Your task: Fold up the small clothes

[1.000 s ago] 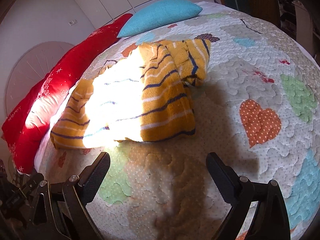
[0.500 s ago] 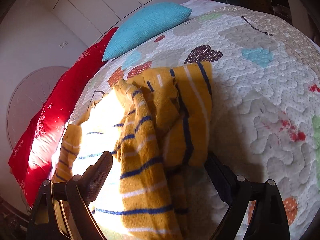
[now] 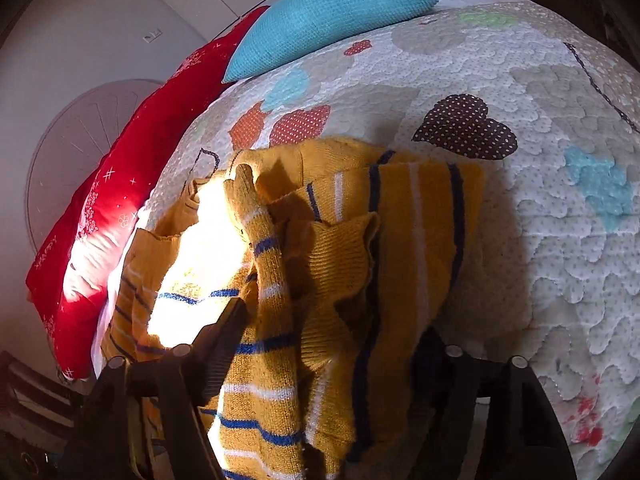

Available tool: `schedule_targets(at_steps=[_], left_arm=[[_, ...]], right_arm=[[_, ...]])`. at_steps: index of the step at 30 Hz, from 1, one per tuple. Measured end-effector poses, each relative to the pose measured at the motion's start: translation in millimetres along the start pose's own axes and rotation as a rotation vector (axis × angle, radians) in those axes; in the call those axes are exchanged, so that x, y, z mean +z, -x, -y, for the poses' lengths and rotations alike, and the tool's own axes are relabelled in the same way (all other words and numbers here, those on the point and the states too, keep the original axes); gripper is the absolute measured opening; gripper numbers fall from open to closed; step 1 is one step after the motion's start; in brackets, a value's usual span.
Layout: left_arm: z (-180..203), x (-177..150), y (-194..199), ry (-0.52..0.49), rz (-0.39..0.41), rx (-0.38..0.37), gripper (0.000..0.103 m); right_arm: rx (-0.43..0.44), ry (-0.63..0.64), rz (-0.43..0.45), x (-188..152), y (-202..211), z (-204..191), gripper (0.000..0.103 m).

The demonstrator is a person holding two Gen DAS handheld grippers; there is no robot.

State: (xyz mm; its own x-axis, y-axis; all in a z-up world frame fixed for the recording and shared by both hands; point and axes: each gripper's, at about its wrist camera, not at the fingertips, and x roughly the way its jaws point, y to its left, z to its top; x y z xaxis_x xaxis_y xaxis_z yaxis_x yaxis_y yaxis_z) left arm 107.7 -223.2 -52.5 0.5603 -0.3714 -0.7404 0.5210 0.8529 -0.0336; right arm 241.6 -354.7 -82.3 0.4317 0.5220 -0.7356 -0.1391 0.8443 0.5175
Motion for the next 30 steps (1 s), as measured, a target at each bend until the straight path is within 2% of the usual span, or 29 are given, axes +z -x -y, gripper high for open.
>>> schedule_targets(at_steps=[1,2,3,6,9,14,18,21,26,30], left_arm=[[-0.9,2.7,-12.7,0.008,-0.038,0.007,0.052],[-4.5,4.0,-24.4,0.031,-0.074,0.012,0.018],[-10.3,4.2,-30.3,0.066,-0.080,0.014,0.009],[-34.2,6.5,-21.4,0.195,-0.049,-0.069,0.005],[-58.4,5.0,8.1,0.285,0.024,-0.101,0.003],[-117.2,-11.7,68.9,0.468,0.152,-0.121,0.002],[-177.4,-45.7,115.1,0.620,0.248,-0.058,0.001],[-219.8,-81.9,134.8,0.734,0.261,-0.011,0.001],[-259.7,-143.1,158.4,0.874,0.264,0.030,0.001],[-271.2,-168.2,166.5,0.935,0.266,0.042,0.001]], right_arm=[[0.008,0.003,-0.014,1.1,-2.0,1.0,0.045],[0.029,-0.007,-0.025,2.0,-2.8,3.4,0.038],[0.047,-0.022,-0.031,2.4,-2.2,5.1,0.034],[0.055,-0.044,-0.022,5.0,5.6,-1.3,0.029],[0.053,-0.036,0.005,9.3,19.0,-26.6,0.027],[0.020,0.077,0.028,25.8,19.4,-112.6,0.027],[-0.042,0.214,-0.006,30.2,-18.3,-195.5,0.027],[-0.075,0.288,-0.054,22.2,-64.2,-240.8,0.026],[-0.129,0.316,-0.130,4.7,-133.3,-281.7,0.022],[-0.157,0.338,-0.132,-2.3,-158.5,-301.0,0.024]])
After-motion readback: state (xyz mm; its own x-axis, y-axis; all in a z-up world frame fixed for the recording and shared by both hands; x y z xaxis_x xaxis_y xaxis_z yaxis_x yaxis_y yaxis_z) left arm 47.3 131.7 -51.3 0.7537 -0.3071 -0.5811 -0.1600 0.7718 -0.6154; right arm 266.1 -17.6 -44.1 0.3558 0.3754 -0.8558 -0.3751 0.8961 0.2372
